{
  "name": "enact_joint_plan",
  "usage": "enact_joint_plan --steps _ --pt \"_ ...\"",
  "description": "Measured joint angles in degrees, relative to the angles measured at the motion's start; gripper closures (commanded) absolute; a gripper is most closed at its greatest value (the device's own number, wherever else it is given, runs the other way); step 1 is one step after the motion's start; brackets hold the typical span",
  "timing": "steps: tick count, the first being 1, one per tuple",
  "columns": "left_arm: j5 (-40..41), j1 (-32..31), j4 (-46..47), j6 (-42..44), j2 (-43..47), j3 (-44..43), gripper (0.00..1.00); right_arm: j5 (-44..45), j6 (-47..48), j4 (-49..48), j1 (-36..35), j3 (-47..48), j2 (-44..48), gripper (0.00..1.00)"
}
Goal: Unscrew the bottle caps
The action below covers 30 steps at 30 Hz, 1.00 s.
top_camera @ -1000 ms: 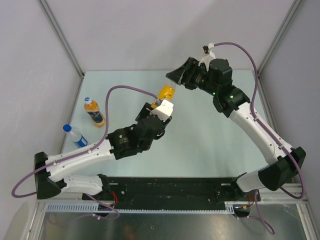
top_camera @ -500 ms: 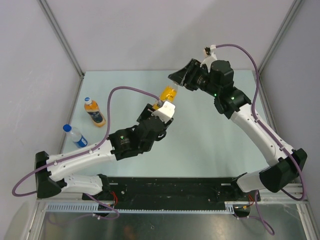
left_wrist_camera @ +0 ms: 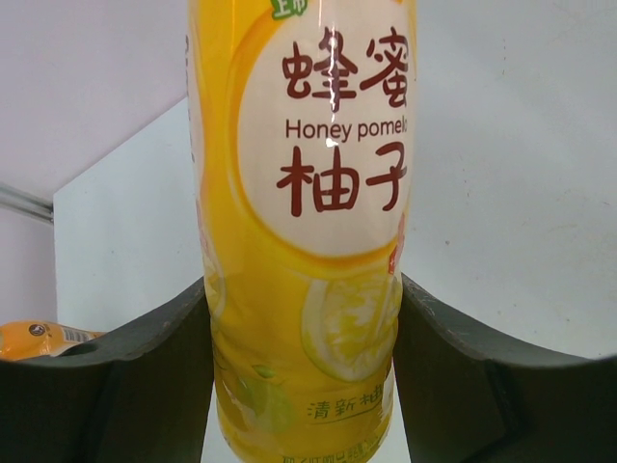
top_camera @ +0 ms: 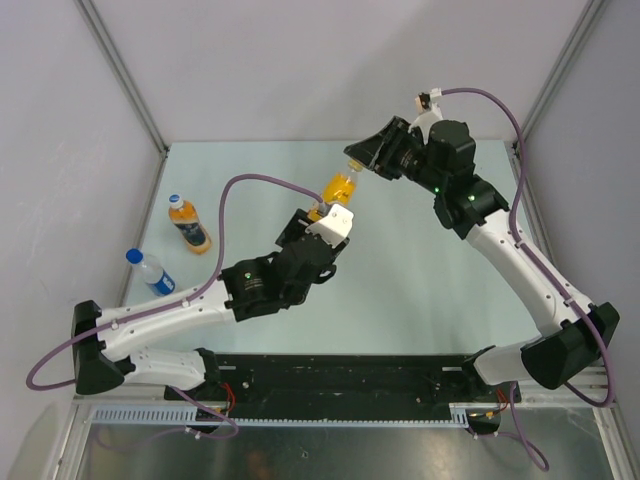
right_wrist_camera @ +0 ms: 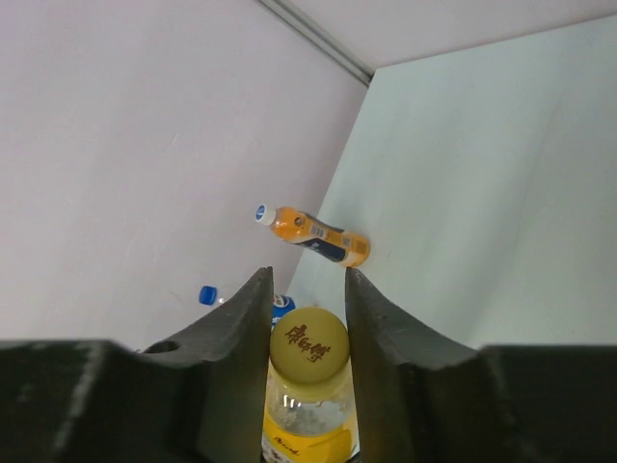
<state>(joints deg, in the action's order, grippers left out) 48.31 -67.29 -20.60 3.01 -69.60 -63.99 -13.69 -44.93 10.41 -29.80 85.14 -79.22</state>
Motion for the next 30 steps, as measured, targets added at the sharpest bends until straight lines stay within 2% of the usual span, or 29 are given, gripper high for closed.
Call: enact_joint_plan --steps 4,12,22,24,27,30 --pt "0.8 -0.3 0.3 0.0 -0.2 0.0 0.86 0.4 -0.2 0.0 0.1 -0.2 0.0 0.71" --pt "1.3 -0.5 0.3 0.0 -0.6 0.0 0.85 -0.2 0.0 0.0 0.3 -0.5 0.0 0.58" --pt "1.4 -0.7 0.3 0.0 -0.9 0.0 0.85 -1.2 0.0 0.0 0.4 -0.9 0.0 0.6" --pt "1.6 -0.7 0.3 0.0 -0.9 0.0 0.85 -1.4 0.0 0.0 0.5 -1.0 0.0 0.67" --pt "1.6 -0.8 0.3 -0.1 -0.9 0.0 0.85 -1.5 -0.3 -0.1 0.7 -1.4 0.0 0.92" --pt "1.6 -0.8 0.2 -0.1 -1.2 0.0 0.85 -1.6 -0.1 -0.5 0.9 -1.8 0.0 0.99"
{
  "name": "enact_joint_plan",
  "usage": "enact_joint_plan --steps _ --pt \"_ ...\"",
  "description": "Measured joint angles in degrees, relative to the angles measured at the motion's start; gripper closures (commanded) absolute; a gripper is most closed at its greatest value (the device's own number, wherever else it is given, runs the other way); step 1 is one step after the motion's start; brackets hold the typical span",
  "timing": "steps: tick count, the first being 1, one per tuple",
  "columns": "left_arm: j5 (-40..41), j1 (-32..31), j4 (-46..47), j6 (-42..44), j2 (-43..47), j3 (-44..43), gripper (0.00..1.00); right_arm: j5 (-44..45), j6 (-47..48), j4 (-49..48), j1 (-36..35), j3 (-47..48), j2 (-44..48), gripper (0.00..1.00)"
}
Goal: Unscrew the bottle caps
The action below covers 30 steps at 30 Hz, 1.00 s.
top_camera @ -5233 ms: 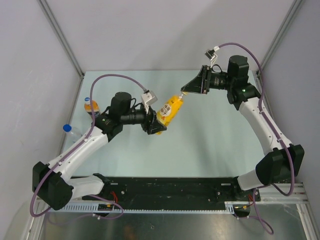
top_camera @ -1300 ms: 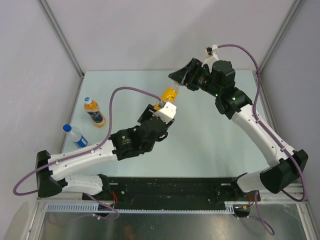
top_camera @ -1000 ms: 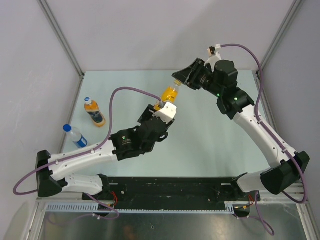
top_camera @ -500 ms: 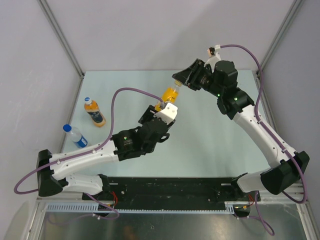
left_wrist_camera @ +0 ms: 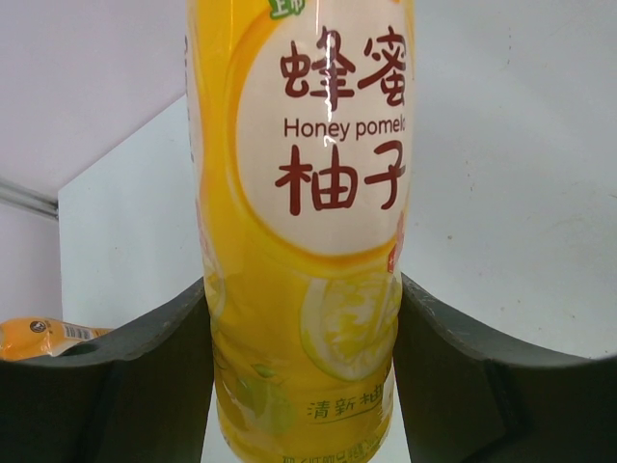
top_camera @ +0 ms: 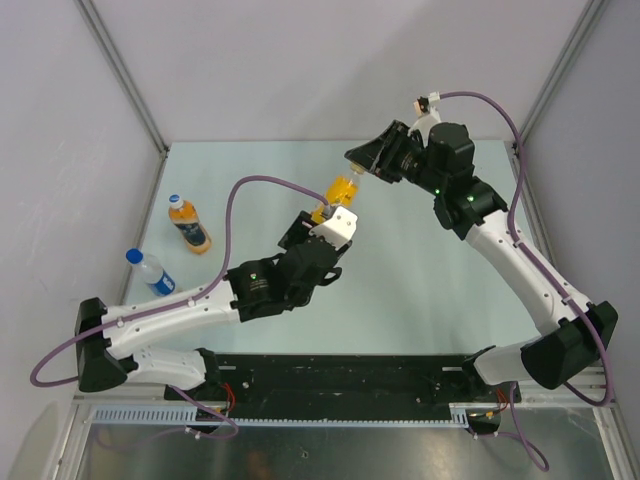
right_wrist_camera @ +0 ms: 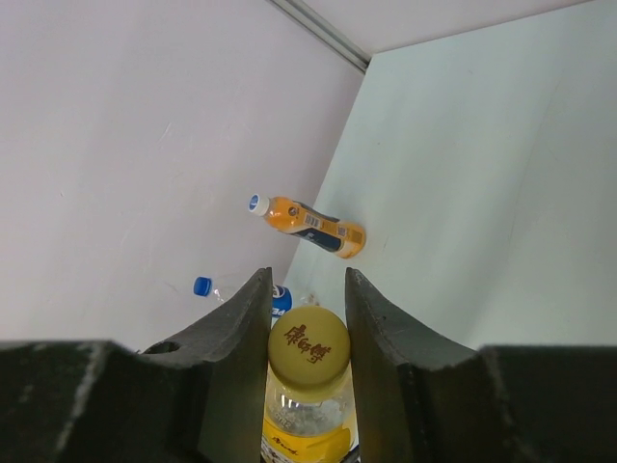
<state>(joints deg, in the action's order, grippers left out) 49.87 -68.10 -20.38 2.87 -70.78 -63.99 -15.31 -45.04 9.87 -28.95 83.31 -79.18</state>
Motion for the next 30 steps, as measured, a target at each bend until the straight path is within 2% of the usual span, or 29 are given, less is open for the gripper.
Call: enact_joint_plan --steps 6,12,16,23,30 --pt "0.0 0.0 0.0 -0.1 -0.3 0.0 0.86 -0.3 0.0 -1.0 0.2 -0.9 0.2 1.0" --pt "-0.1 0.0 -0.3 -0.4 -0.3 0.0 0.98 -1.8 0.2 -2.8 0.6 -2.1 0.6 1.0" --pt "-1.5 0.0 -0.4 -0.5 0.2 0.0 1.0 -3.7 0.7 -4.4 1.2 -3.1 1.2 1.0" --pt "-7.0 0.0 -0.4 -1.3 1.9 -0.6 1.0 -9.0 1.3 -8.8 3.1 -5.9 4.1 1.0" --pt "-15.9 0.4 -0.3 -2.6 4.7 -2.1 1.0 -15.6 2.2 -13.9 5.3 -7.5 7.6 1.0"
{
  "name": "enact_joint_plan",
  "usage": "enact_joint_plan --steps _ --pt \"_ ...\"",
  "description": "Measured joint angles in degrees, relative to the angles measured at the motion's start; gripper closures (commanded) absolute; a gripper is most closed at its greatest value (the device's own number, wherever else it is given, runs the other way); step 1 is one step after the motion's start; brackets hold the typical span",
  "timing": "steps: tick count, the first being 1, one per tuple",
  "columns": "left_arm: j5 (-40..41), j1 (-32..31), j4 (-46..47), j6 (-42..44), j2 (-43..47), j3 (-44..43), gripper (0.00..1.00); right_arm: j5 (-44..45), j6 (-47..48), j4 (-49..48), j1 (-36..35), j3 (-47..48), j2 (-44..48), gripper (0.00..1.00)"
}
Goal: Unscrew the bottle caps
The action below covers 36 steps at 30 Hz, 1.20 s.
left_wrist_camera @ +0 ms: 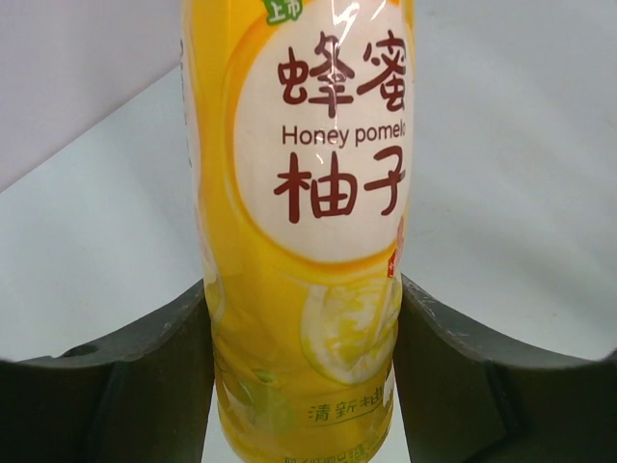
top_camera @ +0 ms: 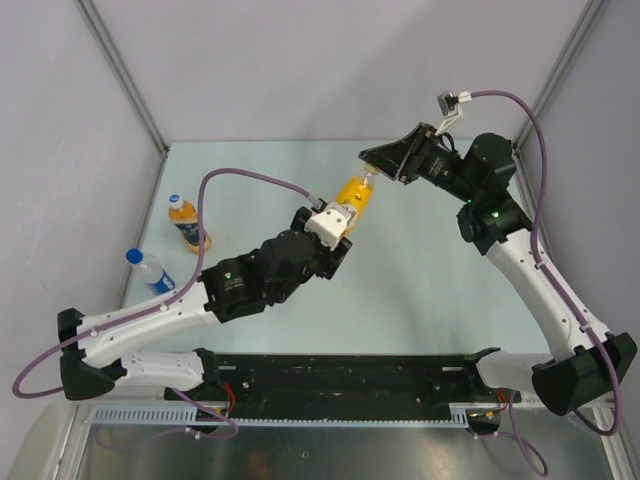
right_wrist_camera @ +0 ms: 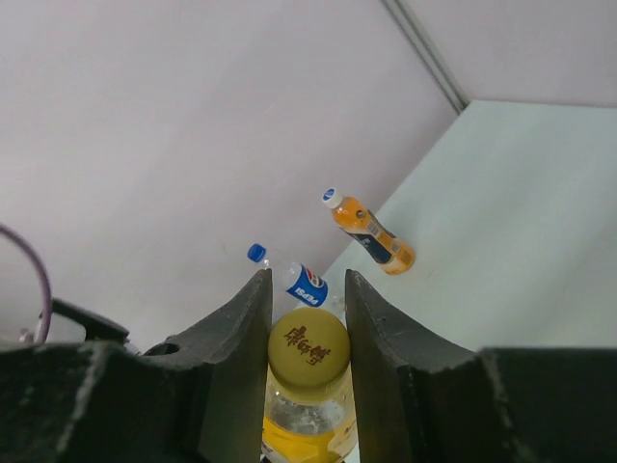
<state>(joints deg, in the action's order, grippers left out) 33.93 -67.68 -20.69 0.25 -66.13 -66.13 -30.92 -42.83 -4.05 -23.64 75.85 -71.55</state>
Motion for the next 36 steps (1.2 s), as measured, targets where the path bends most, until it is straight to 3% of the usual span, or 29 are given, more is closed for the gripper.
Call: enact_joint_plan --steps 7,19,36 --pt "-14.7 3.6 0.6 -1.9 2.9 -0.1 1.0 -7.6 0.7 -4.3 2.7 -1.2 2.5 1.0" --pt "-48.8 15.7 2.2 -6.1 6.8 2.1 1.0 -20.9 -2.9 -15.2 5.9 -3.7 3.4 1.0" --pt "-78.2 17.4 8.4 -11.7 2.0 2.1 1.0 -35.9 -7.4 -32.7 4.0 -3.8 5.2 1.0"
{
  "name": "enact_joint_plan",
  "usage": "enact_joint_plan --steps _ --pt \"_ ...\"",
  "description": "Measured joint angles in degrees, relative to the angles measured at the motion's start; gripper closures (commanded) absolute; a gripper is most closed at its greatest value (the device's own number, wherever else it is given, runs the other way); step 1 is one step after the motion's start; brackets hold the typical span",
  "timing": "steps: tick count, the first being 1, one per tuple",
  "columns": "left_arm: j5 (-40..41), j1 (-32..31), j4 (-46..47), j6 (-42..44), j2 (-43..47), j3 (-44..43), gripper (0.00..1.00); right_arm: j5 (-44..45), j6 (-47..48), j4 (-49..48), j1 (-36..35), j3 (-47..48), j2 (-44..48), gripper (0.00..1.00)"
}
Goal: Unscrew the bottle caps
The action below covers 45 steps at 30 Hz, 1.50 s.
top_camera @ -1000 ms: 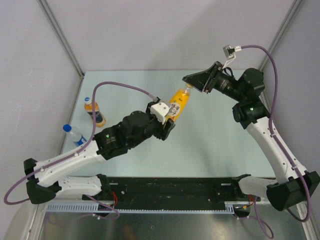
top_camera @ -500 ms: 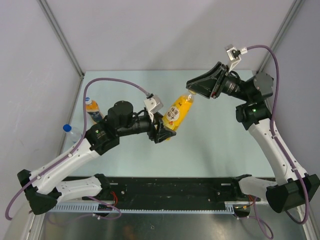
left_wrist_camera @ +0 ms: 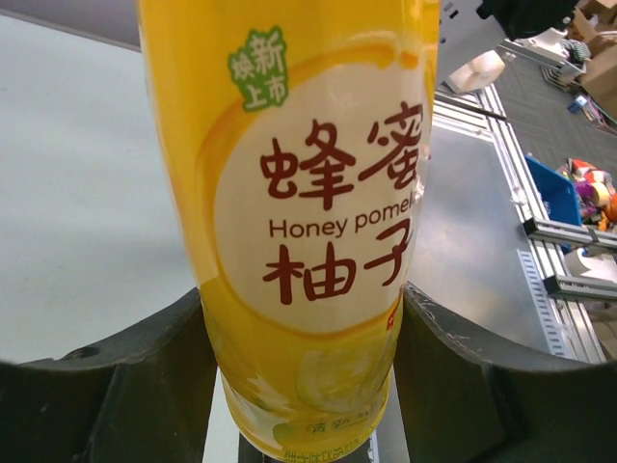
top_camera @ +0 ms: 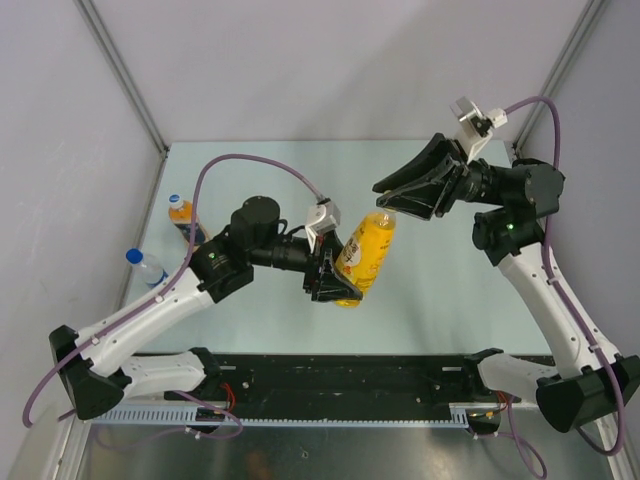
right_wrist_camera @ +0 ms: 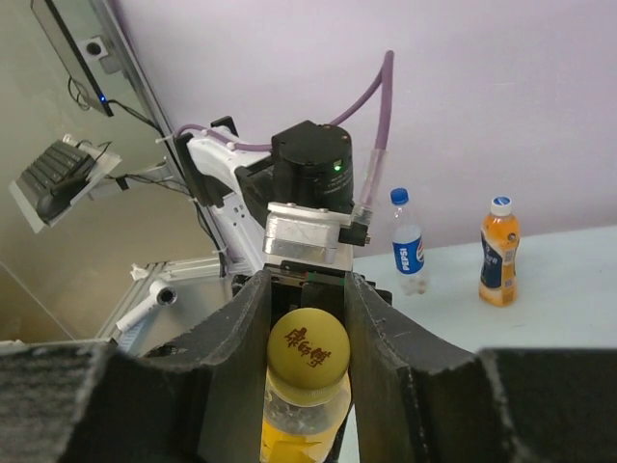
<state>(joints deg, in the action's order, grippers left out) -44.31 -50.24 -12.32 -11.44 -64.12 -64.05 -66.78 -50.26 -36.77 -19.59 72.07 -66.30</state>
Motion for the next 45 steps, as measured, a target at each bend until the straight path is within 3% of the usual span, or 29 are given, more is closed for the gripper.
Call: enact_joint_plan --steps 6,7,12,14,16,23,31,45 --pt "-3.4 0.0 1.9 -0.2 0.0 0.6 1.0 -0.8 1.5 -0.2 -0.3 0.0 1.4 0.99" --pt "-3.5 0.0 2.2 -0.3 0.0 0.8 1.0 -0.7 1.6 -0.2 -0.3 0.0 1.4 0.94" --pt "-2.8 0.0 4.4 -0.9 0.1 2.1 1.0 -0.5 1.4 0.1 0.0 -0.1 1.4 0.29" --pt "-2.8 0.0 5.6 -0.7 0.5 2.6 1.0 0.2 0.9 0.1 0.8 -0.4 1.4 0.13" --pt "-1.7 0.0 6.7 -0.9 1.6 3.2 1.0 1.3 -0.3 -0.1 2.1 -0.9 1.5 0.04" --pt "2.6 1.7 9.0 -1.2 4.7 5.5 1.0 7.0 -4.2 -0.1 7.3 -1.4 5.3 0.01" --pt "7.4 2.6 9.1 -1.2 4.9 7.1 1.0 16.1 -1.7 6.3 9.2 -1.4 11.5 0.0" --pt "24.8 2.6 2.6 0.3 4.6 6.9 1.0 29.1 0.0 24.1 8.5 -1.2 6.3 0.01"
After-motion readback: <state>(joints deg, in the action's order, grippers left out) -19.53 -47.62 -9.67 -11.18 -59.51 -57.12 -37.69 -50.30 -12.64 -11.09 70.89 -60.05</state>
